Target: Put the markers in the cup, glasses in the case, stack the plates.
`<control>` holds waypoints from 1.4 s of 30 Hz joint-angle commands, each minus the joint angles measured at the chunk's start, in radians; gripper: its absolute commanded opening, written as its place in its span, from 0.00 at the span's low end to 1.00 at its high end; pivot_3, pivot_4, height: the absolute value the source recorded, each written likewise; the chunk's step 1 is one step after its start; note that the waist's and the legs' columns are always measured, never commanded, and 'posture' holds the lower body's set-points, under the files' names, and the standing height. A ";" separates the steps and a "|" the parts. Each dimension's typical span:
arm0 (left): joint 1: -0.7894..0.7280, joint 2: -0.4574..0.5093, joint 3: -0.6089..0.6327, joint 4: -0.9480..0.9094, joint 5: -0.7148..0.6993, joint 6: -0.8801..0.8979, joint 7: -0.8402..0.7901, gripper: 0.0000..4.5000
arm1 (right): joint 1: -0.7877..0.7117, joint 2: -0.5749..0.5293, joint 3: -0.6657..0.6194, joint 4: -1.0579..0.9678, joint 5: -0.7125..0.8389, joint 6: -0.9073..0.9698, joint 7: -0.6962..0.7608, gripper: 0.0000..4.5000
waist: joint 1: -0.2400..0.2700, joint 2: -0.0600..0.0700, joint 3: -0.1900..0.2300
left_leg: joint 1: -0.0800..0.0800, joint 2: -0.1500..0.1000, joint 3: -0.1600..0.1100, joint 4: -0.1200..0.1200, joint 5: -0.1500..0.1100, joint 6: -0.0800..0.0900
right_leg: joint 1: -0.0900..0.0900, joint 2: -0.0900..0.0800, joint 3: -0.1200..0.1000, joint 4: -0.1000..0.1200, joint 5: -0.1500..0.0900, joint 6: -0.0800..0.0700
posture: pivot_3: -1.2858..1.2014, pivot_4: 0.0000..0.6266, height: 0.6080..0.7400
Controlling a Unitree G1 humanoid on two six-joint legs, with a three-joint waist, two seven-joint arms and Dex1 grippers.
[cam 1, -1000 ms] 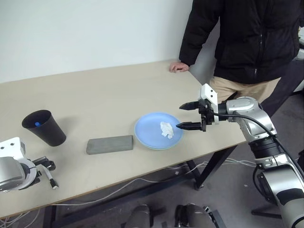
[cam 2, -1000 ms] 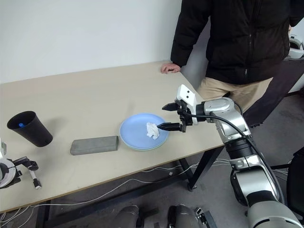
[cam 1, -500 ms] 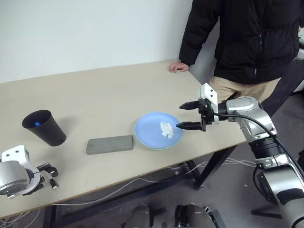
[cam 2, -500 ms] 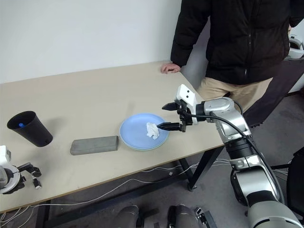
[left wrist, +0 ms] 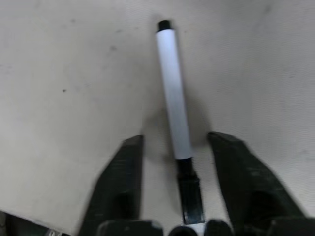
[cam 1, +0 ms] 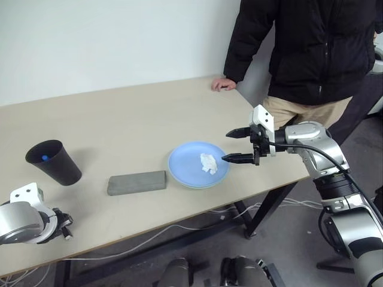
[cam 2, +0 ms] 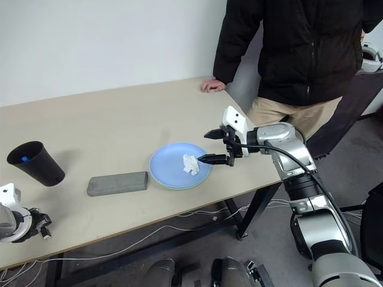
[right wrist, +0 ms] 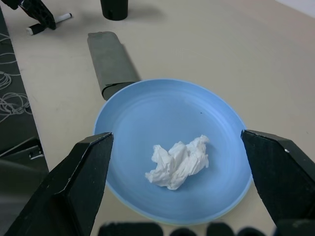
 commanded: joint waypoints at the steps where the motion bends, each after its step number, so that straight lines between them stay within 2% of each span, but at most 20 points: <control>1: -0.005 0.015 -0.007 0.010 0.008 -0.009 0.000 0.14 | -0.020 -0.004 -0.022 -0.033 0.011 -0.001 -0.004 1.00 | 0.001 0.001 0.000 | 0.000 0.000 0.000 0.000 0.000 0.000 | 0.000 0.000 0.000 0.000 0.000 0.000 | 0.52 0.00 0.71; 9: -0.008 0.011 -0.011 0.010 0.021 -0.008 -0.012 0.14 | -0.027 -0.003 -0.023 -0.022 0.009 -0.003 -0.006 1.00 | 0.001 0.002 0.000 | 0.000 0.000 0.000 0.000 0.000 0.000 | 0.000 0.000 0.000 0.000 0.000 0.000 | 0.52 0.00 0.71; 12: -0.009 0.011 -0.012 0.011 0.022 -0.008 -0.013 0.02 | -0.029 -0.002 -0.023 -0.018 0.008 -0.004 -0.005 1.00 | 0.001 0.003 0.000 | 0.000 0.000 0.000 0.000 0.000 0.000 | 0.000 0.000 0.000 0.000 0.000 0.000 | 0.52 0.00 0.71; 13: -0.008 0.010 -0.012 0.011 0.024 -0.008 -0.014 0.00 | -0.030 -0.002 -0.023 -0.017 0.008 -0.004 -0.005 1.00 | 0.001 0.003 0.000 | 0.000 0.000 0.000 0.000 0.000 0.000 | 0.000 0.000 0.000 0.000 0.000 0.000 | 0.52 0.00 0.71; 21: -0.031 0.023 -0.018 0.007 0.099 0.022 -0.085 0.00 | -0.033 0.002 -0.022 -0.013 0.008 -0.004 -0.006 1.00 | 0.002 0.005 0.001 | 0.000 0.000 0.000 0.000 0.000 0.000 | 0.000 0.000 0.000 0.000 0.000 0.000 | 0.52 0.00 0.71; 24: -0.070 0.045 -0.029 -0.038 0.182 0.060 -0.198 0.00 | -0.034 0.004 -0.021 -0.011 0.007 -0.006 -0.006 1.00 | 0.004 0.006 0.001 | 0.000 -0.001 0.000 0.000 0.000 0.000 | 0.001 0.002 -0.001 0.000 0.000 0.000 | 0.52 0.00 0.71; 27: -0.112 0.075 -0.047 -0.120 0.319 0.088 -0.383 0.00 | -0.034 0.007 -0.020 -0.010 0.007 -0.007 -0.007 1.00 | 0.005 0.005 0.001 | -0.002 -0.001 0.000 0.001 0.000 0.000 | 0.001 0.003 -0.003 -0.001 -0.001 -0.001 | 0.52 0.00 0.71; 35: -0.170 0.087 -0.046 -0.221 0.654 0.046 -0.729 0.00 | -0.035 0.015 -0.021 -0.007 0.004 -0.008 -0.009 1.00 | -0.001 0.006 0.001 | -0.002 -0.001 0.001 0.002 0.000 0.000 | -0.001 0.001 -0.003 -0.004 0.000 -0.001 | 0.52 0.00 0.71; 39: -0.201 0.093 -0.048 -0.295 0.896 -0.119 -0.899 0.00 | -0.036 0.019 -0.019 -0.005 0.004 -0.010 -0.010 1.00 | 0.003 0.006 0.001 | -0.002 -0.002 0.002 0.001 -0.001 -0.001 | -0.003 0.003 -0.002 -0.003 0.000 0.000 | 0.52 0.00 0.71; 42: -0.234 0.041 -0.029 -0.319 1.083 -0.283 -0.927 0.00 | -0.037 0.022 -0.020 -0.006 0.003 -0.009 -0.011 1.00 | 0.004 0.006 0.001 | -0.002 -0.002 0.001 0.000 -0.001 -0.001 | -0.002 0.004 -0.002 -0.002 0.000 0.000 | 0.52 0.00 0.71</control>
